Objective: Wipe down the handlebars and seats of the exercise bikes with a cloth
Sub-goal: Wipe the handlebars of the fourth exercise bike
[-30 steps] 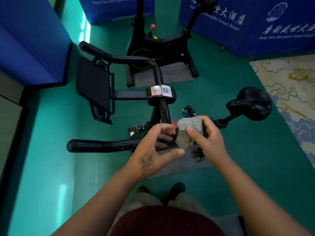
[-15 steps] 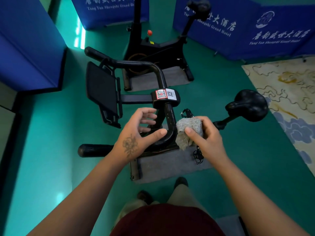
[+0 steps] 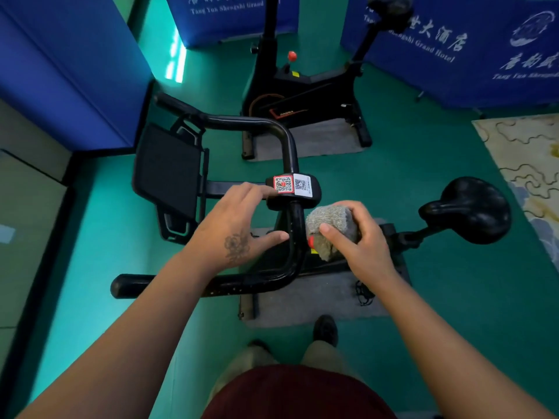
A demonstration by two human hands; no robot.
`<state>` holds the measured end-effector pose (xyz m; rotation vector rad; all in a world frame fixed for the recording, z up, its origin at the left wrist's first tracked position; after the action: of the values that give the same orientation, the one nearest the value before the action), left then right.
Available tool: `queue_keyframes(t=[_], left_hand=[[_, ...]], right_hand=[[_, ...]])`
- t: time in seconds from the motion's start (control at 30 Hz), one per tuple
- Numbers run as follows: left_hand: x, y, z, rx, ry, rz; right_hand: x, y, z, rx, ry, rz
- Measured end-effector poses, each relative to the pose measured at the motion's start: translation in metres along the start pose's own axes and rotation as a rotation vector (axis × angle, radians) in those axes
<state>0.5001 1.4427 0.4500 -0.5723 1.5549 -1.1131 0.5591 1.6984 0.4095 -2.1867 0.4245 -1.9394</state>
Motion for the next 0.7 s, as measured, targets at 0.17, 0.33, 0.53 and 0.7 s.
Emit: queue_keyframes(t=[0.17,0.33,0.53,0.7], left_hand=[[0.011,0.004,-0.024,0.043,-0.043,-0.135],[0.024,0.008,-0.032,0.155,-0.111,-0.271],[0.024,0.016,-0.036,0.232,-0.128,-0.358],[0.028,0.018,-0.034,0.238,-0.114,-0.353]], right_hand=[[-0.013,0.003,-0.021,0.082,-0.056,0.038],[-0.017,0.013,-0.032,0.111,-0.098,0.203],[-0.01,0.023,-0.042,0.11,-0.141,0.374],[-0.015,0.03,-0.04,0.159,-0.085,0.324]])
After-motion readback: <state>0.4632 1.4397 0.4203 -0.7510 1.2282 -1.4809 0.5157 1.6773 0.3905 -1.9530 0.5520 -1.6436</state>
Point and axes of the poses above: each hand's wrist, its own z-axis away from the middle knuckle, its own y-axis out of the palm, x = y × z, the point moved 1 cm from there along -z, towards the middle knuckle, and after that the axes turned 9 degrees about -y, right-handed, at the moved point
